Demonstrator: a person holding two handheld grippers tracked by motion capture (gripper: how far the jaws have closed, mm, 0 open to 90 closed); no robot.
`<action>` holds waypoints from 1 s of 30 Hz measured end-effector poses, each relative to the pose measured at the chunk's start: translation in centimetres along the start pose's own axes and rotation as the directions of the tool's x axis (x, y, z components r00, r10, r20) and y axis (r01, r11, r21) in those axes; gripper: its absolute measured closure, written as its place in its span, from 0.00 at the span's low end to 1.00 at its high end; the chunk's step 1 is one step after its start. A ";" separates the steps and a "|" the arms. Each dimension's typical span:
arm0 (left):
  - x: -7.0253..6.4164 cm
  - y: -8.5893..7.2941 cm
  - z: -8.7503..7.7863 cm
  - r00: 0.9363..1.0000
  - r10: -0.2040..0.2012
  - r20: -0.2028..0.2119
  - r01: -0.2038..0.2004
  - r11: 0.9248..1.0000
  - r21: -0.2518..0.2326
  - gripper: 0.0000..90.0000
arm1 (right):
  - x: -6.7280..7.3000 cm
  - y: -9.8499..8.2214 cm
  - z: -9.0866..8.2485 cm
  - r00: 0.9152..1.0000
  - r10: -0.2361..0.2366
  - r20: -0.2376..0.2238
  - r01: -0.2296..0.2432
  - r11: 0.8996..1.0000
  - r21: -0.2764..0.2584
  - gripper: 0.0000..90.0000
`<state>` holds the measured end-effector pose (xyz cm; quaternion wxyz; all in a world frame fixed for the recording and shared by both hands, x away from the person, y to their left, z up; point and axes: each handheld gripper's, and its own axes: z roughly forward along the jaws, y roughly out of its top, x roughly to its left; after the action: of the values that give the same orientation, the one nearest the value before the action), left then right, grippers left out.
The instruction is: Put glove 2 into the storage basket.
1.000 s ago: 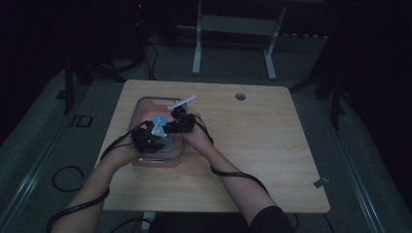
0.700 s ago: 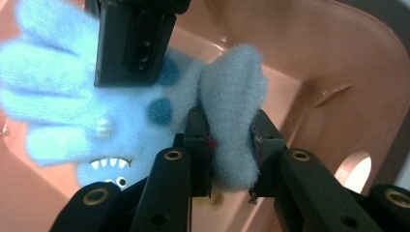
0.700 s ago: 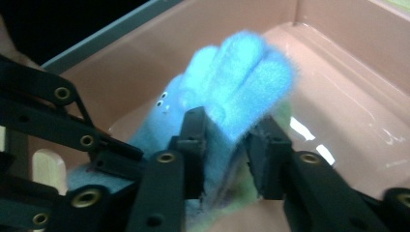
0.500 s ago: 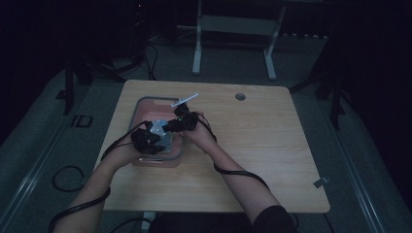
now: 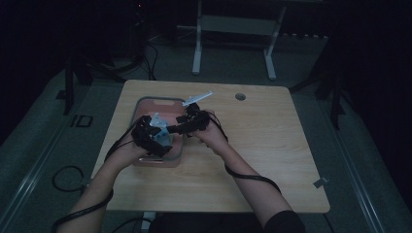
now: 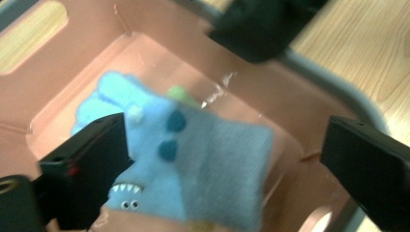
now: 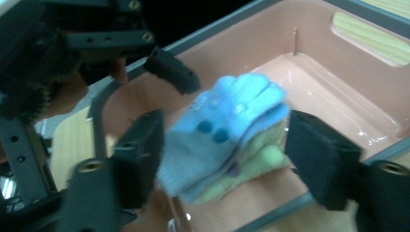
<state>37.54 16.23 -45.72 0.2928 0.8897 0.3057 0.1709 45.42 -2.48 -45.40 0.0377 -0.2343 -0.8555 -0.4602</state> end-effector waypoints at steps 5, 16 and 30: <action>-0.9 0.5 -0.3 1.000 0.000 0.025 0.001 0.999 -0.039 0.03 | 0.1 -0.6 -1.3 1.000 -0.018 -0.018 0.018 1.000 -0.004 0.23; -2.6 1.0 0.3 0.999 0.024 0.029 -0.021 0.997 -0.071 0.02 | -1.2 -2.8 -3.3 0.999 -0.018 0.036 0.018 1.000 -0.008 0.21; -5.5 2.4 1.5 0.994 0.057 0.095 -0.045 0.992 -0.120 0.02 | -2.3 -5.7 -5.3 0.993 -0.069 0.096 0.068 0.997 0.021 0.20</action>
<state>35.19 10.55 -46.07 0.3548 0.8858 0.2575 0.1523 44.16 -10.24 -47.37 -0.0175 -0.2266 -0.8679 -0.4416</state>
